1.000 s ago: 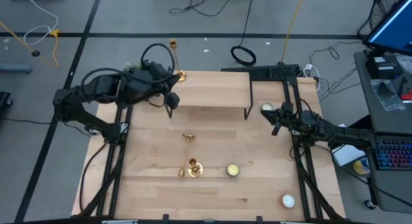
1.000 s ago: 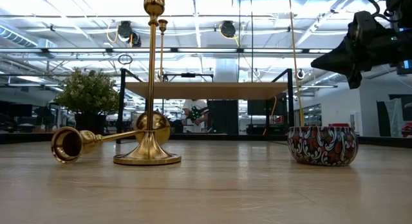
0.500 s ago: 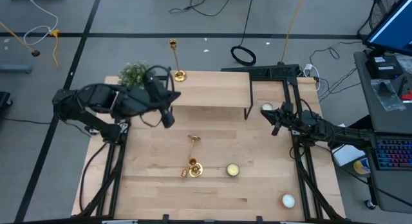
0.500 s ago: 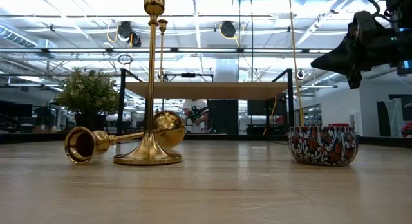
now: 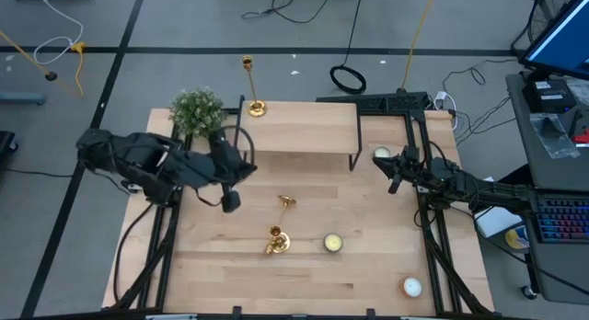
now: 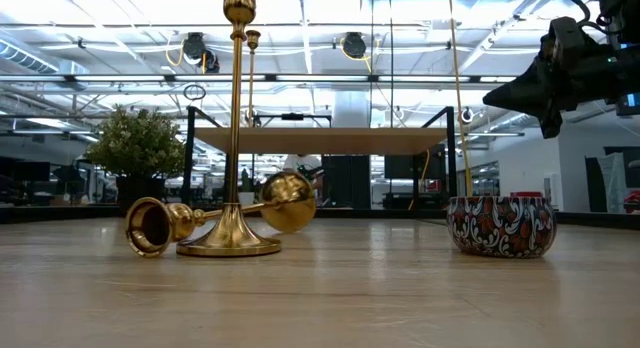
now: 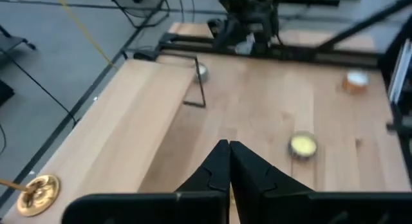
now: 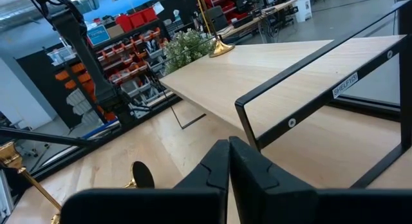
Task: Pick & Place candle stick holders
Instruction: Put the bottom gold candle holder on the shelf
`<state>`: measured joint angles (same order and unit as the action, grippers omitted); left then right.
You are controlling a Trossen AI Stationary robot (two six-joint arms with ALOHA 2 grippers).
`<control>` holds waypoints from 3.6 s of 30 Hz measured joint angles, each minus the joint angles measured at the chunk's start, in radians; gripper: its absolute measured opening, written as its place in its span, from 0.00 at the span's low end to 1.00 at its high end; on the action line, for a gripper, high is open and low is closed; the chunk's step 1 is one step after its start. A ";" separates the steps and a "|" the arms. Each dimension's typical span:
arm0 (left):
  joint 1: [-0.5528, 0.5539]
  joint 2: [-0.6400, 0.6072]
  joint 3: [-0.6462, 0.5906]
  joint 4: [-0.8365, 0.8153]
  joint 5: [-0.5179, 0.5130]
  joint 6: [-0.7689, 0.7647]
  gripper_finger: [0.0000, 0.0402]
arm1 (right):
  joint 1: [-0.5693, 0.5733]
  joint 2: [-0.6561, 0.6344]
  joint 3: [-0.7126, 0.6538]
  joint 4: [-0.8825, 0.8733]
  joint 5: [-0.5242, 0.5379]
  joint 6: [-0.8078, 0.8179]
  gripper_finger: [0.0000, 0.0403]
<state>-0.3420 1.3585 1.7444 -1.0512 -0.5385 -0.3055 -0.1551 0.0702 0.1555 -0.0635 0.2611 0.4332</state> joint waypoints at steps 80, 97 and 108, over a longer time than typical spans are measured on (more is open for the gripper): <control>-0.027 0.202 0.000 -0.157 -0.009 0.495 0.08 | 0.000 0.000 0.000 0.000 0.000 0.000 0.01; 0.099 0.202 0.000 -0.266 0.309 0.921 0.08 | 0.000 0.000 0.000 0.000 -0.001 0.000 0.01; 0.251 0.200 -0.013 -0.230 0.501 1.171 0.08 | 0.000 0.000 0.000 0.000 -0.001 0.035 0.01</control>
<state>-0.0912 1.5589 1.7313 -1.2816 -0.0378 0.8657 -0.1554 0.0703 0.1555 -0.0635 0.2604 0.4680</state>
